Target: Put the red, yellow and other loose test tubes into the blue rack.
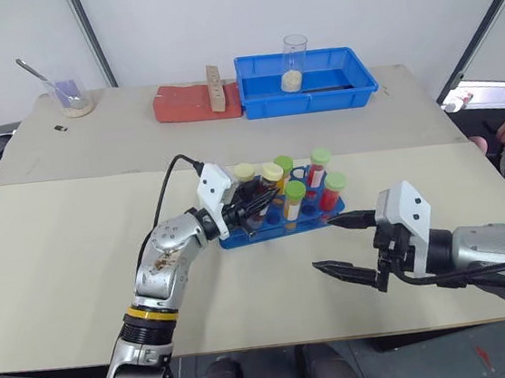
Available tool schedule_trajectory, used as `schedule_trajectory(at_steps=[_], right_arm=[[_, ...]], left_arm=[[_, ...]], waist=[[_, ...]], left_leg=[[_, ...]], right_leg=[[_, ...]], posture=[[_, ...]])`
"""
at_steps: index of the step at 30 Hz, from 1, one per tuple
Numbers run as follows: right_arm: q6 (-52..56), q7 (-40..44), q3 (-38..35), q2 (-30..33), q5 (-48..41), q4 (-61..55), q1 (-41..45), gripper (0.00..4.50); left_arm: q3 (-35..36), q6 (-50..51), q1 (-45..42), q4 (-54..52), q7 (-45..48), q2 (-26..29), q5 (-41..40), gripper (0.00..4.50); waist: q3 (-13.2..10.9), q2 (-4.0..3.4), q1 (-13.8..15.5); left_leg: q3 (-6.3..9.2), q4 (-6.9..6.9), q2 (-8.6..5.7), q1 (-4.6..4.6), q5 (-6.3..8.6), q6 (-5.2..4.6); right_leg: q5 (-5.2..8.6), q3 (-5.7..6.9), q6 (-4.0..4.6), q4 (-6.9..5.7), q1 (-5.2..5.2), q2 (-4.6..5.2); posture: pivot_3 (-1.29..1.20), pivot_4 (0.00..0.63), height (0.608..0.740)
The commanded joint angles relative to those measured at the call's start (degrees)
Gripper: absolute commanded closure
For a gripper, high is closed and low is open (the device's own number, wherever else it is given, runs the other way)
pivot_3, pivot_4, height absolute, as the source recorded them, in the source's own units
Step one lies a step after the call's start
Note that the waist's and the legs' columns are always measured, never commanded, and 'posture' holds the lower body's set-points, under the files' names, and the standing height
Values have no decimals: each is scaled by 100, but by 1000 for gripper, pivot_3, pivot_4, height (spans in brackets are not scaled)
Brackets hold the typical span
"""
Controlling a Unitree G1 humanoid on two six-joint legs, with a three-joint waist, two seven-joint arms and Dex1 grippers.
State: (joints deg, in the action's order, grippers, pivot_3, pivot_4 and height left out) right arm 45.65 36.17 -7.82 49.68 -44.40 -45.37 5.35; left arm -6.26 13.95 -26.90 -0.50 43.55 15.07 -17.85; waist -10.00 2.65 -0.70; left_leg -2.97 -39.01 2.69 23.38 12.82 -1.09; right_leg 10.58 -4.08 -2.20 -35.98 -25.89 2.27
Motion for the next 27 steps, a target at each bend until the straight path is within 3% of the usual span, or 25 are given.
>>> schedule_trajectory(at_steps=[1,6,26,27], right_arm=[[-147,-190,-315,-255,-180,-84,-7,125],[-168,-303,-437,-506,-320,-111,40,125],[-152,-315,-305,-494,-177,-112,-31,125],[-152,-317,-300,-497,-174,-114,-34,125]], left_arm=[[11,-283,96,10,-38,-35,79,3595],[9,-535,147,125,-152,-138,121,3595],[40,-1056,514,287,-411,-160,352,3595],[45,-1063,525,284,-408,-154,338,2566]], waist=[[0,0,0],[0,-1,-2],[1,-2,-15],[1,-2,-15]], left_leg=[[0,0,0,0,0,0],[0,0,0,-4,0,0],[2,6,4,-52,1,0],[2,6,4,-52,1,0]], right_leg=[[0,0,0,0,0,0],[0,0,-1,0,6,0],[22,6,28,19,66,0],[22,6,28,19,66,0]], posture=[[0,150,740],[0,150,740],[0,150,740],[0,150,740]])
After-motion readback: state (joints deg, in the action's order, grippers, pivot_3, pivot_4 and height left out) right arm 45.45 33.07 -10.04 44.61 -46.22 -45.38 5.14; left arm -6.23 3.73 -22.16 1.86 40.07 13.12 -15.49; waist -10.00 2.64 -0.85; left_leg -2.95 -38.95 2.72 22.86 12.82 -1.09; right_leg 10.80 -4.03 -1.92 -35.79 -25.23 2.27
